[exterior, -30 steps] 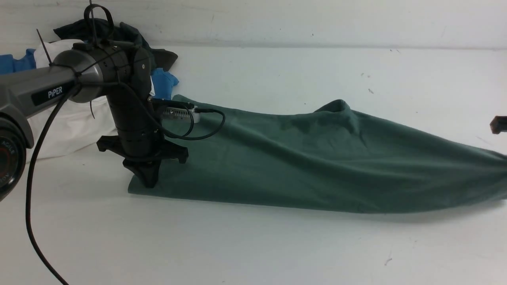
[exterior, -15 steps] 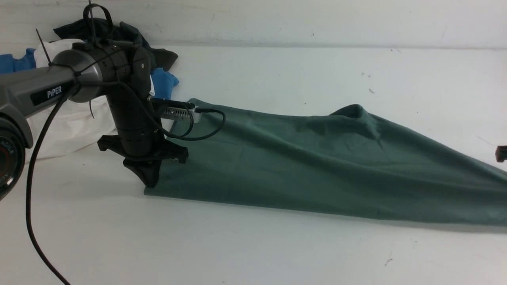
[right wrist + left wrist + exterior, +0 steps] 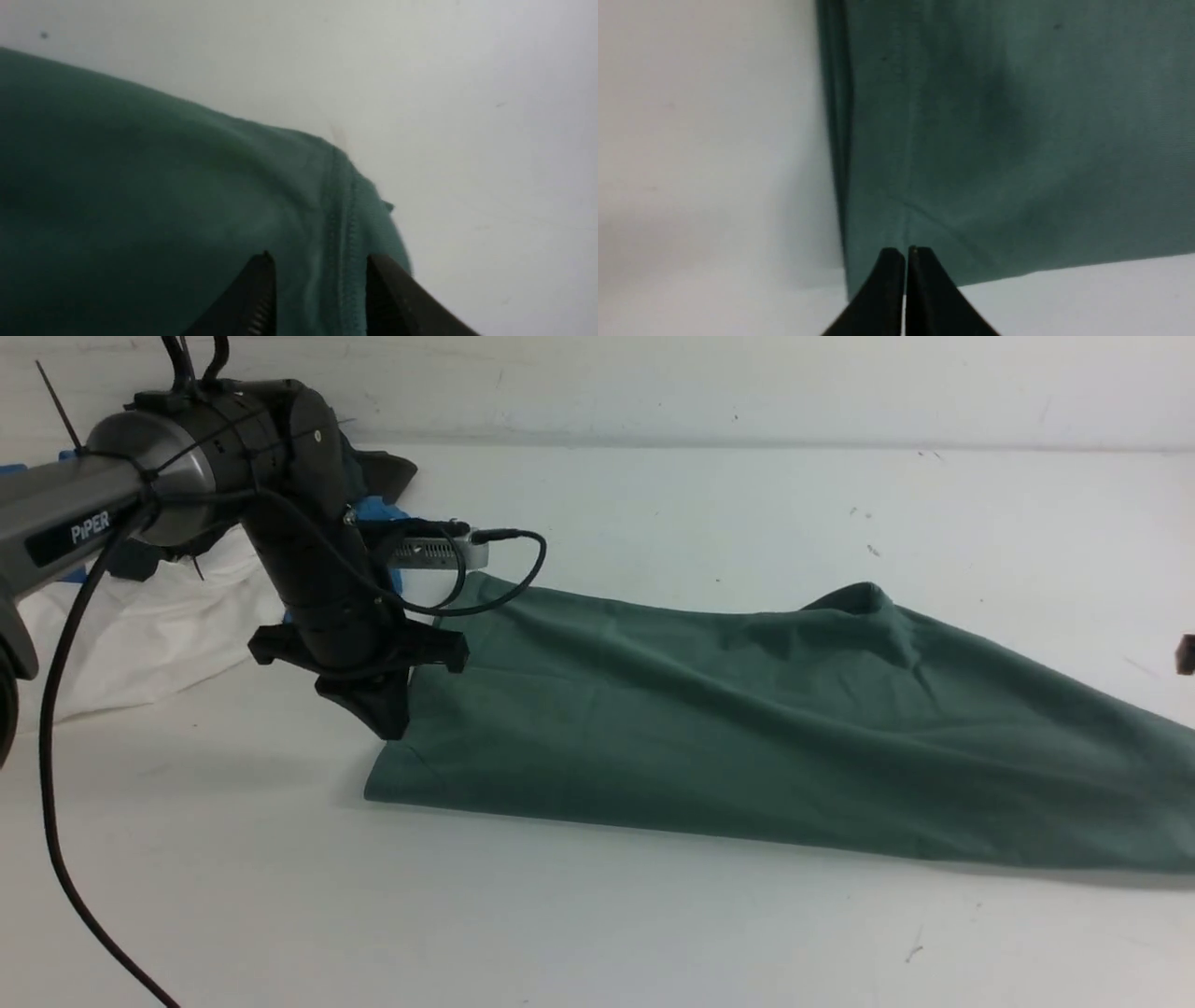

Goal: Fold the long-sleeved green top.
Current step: Use both arms to drag the lower edge of the fabric forward and fold it over the upper edge

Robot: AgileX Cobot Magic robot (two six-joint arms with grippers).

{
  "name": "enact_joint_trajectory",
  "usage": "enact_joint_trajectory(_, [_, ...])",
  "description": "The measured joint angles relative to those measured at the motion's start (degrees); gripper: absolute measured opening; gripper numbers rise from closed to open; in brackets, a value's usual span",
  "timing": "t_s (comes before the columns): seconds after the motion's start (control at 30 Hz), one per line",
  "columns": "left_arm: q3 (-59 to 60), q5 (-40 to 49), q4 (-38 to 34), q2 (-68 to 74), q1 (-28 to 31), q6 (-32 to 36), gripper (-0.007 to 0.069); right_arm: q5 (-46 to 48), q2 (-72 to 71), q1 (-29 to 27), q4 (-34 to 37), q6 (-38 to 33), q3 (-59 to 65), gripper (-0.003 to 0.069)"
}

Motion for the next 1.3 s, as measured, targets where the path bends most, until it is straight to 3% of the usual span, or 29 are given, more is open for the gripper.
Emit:
enact_joint_trajectory(0.13, [0.0,-0.8,-3.3,0.5,-1.8,0.5,-0.0004,-5.0,-1.2,5.2,14.0,-11.2,-0.9,0.0182])
enact_joint_trajectory(0.17, [0.0,-0.9,-3.3,0.5,-1.8,0.6,-0.0004,-5.5,-1.2,5.2,14.7,-11.2,-0.9,0.0182])
enact_joint_trajectory(0.33, [0.0,-1.6,-3.3,3.6,-4.3,1.0,-0.0004,-20.8,1.0,11.2,33.8,-24.3,-1.4,0.0020])
enact_joint_trajectory(0.53, [0.0,-1.7,-2.7,5.7,-4.5,1.0,-0.0004,-24.0,10.4,14.7,47.3,-35.6,-5.3,-0.0013])
enact_joint_trajectory(0.73, [-0.1,-1.7,-2.1,5.7,-4.7,1.0,-0.0004,-22.1,15.4,15.9,49.6,-38.4,-6.8,-0.0014])
enact_joint_trajectory(1.07, [-0.1,-1.6,-1.8,5.7,-4.9,-0.1,-0.0004,-43.8,17.6,16.3,50.9,-39.7,-7.2,-0.0014])
enact_joint_trajectory(1.3, [-0.1,-1.2,-0.8,5.7,-5.1,-0.6,-0.0004,-44.2,19.6,16.3,47.3,-39.9,-7.3,-0.0014])
